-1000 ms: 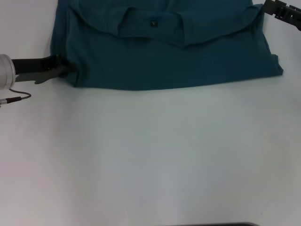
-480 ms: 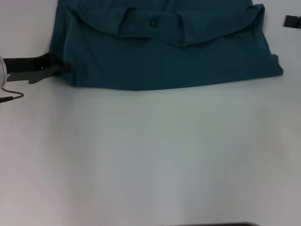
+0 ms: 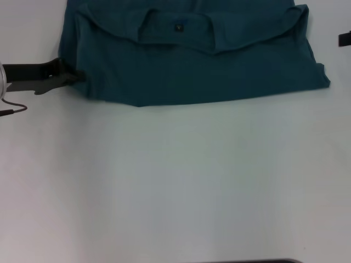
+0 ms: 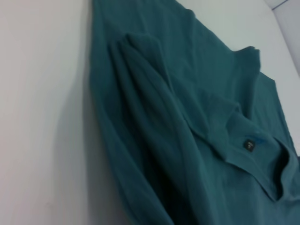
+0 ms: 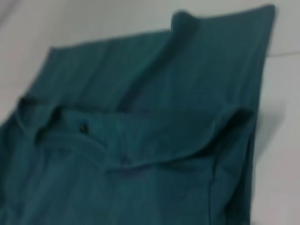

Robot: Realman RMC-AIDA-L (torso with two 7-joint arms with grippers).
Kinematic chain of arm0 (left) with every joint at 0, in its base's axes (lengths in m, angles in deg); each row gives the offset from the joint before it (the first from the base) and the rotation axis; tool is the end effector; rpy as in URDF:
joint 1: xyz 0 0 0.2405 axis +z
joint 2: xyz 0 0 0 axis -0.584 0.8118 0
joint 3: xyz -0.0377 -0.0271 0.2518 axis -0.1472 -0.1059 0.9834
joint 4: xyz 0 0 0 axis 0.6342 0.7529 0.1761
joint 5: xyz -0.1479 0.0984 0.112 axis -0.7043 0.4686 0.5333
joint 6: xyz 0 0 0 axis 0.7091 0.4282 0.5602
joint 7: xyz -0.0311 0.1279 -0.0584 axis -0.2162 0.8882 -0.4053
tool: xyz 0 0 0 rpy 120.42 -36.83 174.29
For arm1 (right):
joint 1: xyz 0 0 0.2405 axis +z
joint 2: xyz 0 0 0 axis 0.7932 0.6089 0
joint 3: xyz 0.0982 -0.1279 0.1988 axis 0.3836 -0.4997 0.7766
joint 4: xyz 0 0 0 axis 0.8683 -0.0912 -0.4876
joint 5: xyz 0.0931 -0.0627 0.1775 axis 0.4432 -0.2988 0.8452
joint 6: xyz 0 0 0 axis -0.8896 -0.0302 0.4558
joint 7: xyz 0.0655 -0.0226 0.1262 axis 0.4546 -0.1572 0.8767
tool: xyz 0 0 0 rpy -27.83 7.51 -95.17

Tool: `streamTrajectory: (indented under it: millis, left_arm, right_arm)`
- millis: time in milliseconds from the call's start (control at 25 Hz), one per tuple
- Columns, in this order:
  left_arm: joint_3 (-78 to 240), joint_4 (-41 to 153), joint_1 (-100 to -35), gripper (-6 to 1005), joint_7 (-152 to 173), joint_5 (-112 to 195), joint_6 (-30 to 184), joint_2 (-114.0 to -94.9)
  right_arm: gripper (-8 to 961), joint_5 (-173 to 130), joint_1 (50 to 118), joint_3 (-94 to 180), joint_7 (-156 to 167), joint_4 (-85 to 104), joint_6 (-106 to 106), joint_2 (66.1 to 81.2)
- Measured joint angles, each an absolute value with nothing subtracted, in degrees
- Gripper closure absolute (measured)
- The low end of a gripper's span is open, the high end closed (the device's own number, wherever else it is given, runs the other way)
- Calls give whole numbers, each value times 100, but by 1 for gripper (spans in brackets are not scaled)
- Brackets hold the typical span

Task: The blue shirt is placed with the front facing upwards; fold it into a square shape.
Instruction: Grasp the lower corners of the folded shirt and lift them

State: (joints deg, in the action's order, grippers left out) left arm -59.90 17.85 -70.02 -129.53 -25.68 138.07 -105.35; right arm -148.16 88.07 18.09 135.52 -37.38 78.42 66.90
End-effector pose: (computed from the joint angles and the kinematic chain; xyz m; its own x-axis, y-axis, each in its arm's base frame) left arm -0.2960 0.3782 0.0108 0.0887 0.8748 0.4762 0.9959 -0.0872 -0.0253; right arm 0.3092 0.3785 0.1386 0.3944 -0.8374 -0.3783 -0.9040 -0.2797 -0.3232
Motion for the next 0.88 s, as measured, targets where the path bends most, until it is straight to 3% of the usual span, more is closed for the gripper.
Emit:
streamTrajectory:
  millis: [200,520,880]
  left_arm:
    - [-6068,1584,-6939,996,-12957,-2579,14023,-10549]
    - [-6152,1446,-6893,995,-12957,-2579,14133,-10524]
    - [-6201,1422,-6836,996,-12918,-2577,14147,-10521]
  right_arm:
    - [115,-15052,8925,1687,13535,-3687,7691,6882]
    - [114,-15230,8898,1380,13859,-3412,7607,6934]
    - [114,-15297,8865,1360,13873,-3410,7222,7171]
